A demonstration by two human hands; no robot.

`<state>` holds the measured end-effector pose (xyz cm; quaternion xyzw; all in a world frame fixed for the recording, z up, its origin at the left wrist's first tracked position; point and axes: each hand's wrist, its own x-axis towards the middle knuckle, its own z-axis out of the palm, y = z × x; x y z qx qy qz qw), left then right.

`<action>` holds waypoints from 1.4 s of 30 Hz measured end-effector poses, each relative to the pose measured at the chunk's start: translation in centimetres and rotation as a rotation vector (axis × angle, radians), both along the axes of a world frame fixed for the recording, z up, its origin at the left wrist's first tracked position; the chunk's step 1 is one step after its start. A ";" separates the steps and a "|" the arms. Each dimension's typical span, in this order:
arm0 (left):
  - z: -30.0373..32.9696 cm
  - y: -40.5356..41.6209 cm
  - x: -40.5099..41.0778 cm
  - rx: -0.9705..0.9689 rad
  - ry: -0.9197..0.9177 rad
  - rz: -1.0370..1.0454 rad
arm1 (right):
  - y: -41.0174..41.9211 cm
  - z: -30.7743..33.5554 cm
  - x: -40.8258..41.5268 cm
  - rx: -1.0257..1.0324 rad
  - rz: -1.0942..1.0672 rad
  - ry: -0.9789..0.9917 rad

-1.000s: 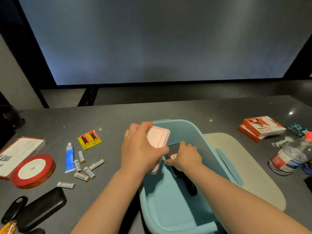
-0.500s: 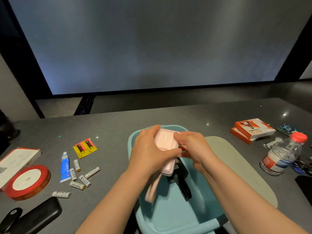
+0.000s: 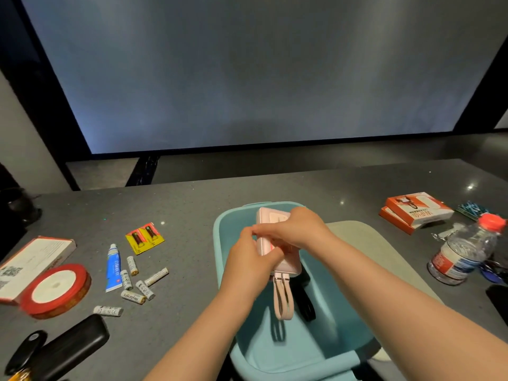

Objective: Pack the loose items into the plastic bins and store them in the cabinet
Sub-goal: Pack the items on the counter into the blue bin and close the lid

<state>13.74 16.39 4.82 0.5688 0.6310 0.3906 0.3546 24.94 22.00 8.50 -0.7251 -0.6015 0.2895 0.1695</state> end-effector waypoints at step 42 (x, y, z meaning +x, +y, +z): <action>-1.7 -4.8 -11.5 0.269 0.448 0.213 | -3.0 -0.8 -7.6 0.459 0.251 -0.188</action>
